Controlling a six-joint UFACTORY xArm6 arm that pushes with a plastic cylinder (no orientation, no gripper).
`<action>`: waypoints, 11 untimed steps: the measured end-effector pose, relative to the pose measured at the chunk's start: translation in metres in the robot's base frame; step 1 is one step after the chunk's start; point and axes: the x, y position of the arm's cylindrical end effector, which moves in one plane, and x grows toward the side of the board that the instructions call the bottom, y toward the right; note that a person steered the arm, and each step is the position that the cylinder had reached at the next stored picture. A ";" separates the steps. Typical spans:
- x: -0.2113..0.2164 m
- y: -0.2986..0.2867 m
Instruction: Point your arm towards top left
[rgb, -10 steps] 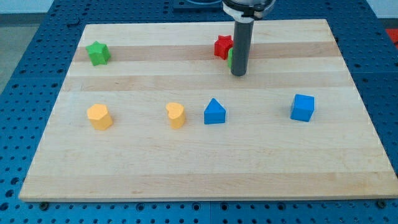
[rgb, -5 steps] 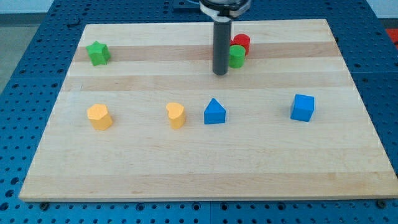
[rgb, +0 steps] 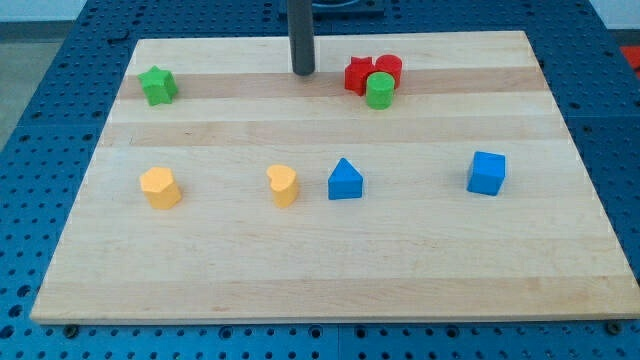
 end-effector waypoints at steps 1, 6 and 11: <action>-0.033 -0.026; -0.015 -0.142; 0.062 -0.192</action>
